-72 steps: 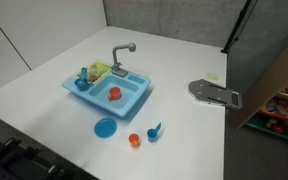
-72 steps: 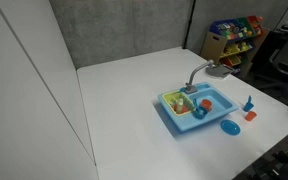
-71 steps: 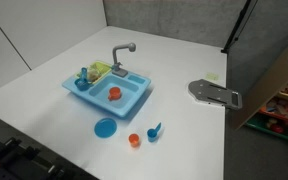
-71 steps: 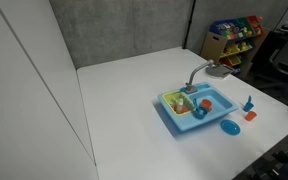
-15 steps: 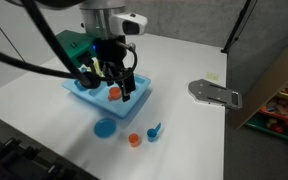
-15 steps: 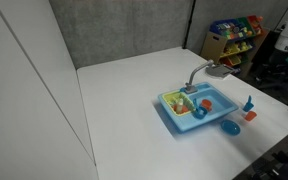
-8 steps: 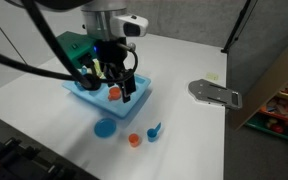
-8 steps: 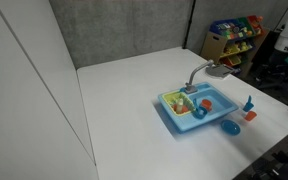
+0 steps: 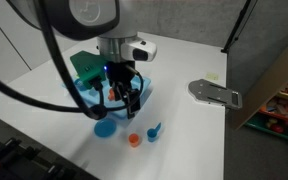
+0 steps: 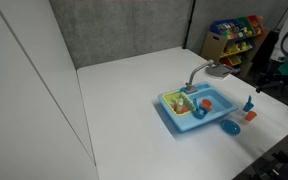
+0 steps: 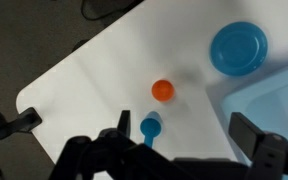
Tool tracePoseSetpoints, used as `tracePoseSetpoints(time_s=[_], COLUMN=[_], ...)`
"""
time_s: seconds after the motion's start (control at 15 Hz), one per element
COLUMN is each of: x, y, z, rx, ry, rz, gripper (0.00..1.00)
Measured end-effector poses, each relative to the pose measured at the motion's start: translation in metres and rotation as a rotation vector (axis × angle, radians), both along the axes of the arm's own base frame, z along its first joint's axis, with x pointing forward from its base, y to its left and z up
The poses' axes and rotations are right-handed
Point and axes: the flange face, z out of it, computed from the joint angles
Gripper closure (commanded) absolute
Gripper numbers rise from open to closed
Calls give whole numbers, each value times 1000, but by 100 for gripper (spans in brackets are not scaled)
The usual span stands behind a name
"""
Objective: Pick up the blue knife from the blue cup and put it in the orange mug
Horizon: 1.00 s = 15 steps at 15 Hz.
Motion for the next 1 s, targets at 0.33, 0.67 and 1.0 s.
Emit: tracePoseSetpoints(time_s=[0.33,0.67,1.0], x=[13,19,20], y=[-29,-52,-68], z=[-33,-65,-90], rx=[-52,-99,-127], ry=[-42,-81,-140], rz=[-40,-47,-52], gripper=[0,0,0])
